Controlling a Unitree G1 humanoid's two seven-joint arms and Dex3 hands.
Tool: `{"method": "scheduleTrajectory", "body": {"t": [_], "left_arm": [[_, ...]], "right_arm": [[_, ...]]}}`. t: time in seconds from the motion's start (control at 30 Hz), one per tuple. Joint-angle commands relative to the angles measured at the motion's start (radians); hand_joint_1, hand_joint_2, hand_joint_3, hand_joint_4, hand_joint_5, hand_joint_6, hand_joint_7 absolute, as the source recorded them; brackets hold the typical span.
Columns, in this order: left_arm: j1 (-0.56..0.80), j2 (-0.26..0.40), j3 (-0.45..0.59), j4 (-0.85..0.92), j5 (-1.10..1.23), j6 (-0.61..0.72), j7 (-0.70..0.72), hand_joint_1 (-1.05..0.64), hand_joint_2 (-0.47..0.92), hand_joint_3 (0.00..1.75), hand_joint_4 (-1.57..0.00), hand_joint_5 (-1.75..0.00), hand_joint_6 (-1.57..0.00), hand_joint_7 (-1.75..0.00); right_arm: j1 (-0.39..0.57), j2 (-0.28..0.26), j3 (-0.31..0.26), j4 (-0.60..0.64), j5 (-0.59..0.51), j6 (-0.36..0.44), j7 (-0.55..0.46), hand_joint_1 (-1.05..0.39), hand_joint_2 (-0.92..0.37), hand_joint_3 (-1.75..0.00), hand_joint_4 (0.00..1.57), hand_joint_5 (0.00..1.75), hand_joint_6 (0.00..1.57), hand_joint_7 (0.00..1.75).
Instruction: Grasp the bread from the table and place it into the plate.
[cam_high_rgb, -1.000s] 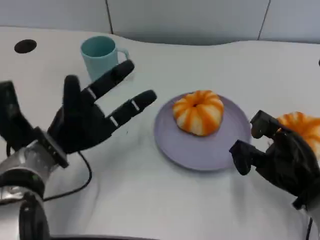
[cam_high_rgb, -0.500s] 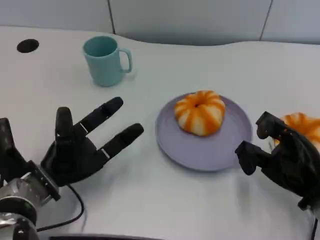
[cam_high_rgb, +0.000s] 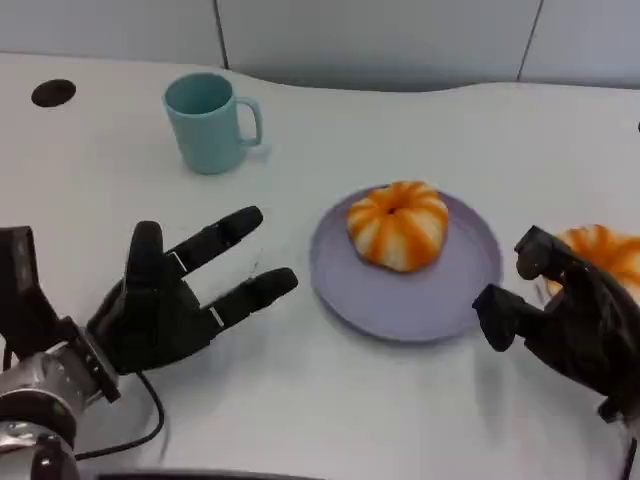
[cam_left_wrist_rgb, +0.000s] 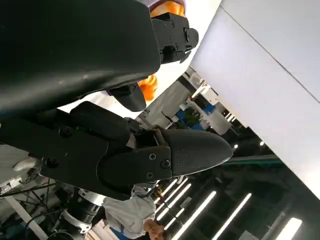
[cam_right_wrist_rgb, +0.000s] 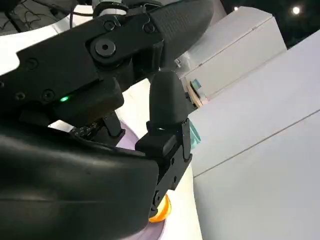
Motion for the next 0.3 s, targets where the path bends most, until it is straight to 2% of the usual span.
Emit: {"method": "scheduleTrajectory", "body": {"t": [0.03, 0.17, 0.27, 0.3], "left_arm": [[-0.01, 0.015, 0.003, 0.009, 0.01, -0.005, -0.023, -0.99, 0.92, 0.6, -0.21, -0.92, -0.34, -0.07], [-0.011, 0.016, 0.006, 0.012, 0.007, 0.002, -0.025, -0.99, 0.92, 0.6, -0.21, -0.93, -0.38, -0.08], [-0.01, 0.016, 0.007, 0.011, 0.006, 0.002, -0.018, -0.99, 0.92, 0.6, -0.21, -0.94, -0.49, -0.14], [-0.009, 0.016, 0.007, 0.009, 0.007, -0.003, -0.012, -0.99, 0.92, 0.59, -0.24, -0.95, -0.5, -0.76]], "right_arm": [[-0.012, -0.016, -0.009, 0.008, 0.002, -0.005, 0.009, -0.36, -0.88, 0.0, 0.84, 1.75, 0.6, 1.75], [-0.013, -0.017, -0.011, 0.011, 0.008, 0.001, 0.016, -0.34, -0.88, 0.0, 0.83, 1.75, 0.6, 1.75], [-0.011, -0.016, -0.012, 0.01, 0.009, 0.002, 0.017, -0.34, -0.88, 0.0, 0.83, 1.75, 0.6, 1.75], [-0.011, -0.016, -0.013, 0.009, 0.008, 0.003, 0.016, -0.34, -0.88, 0.0, 0.83, 1.75, 0.6, 1.75]]}}
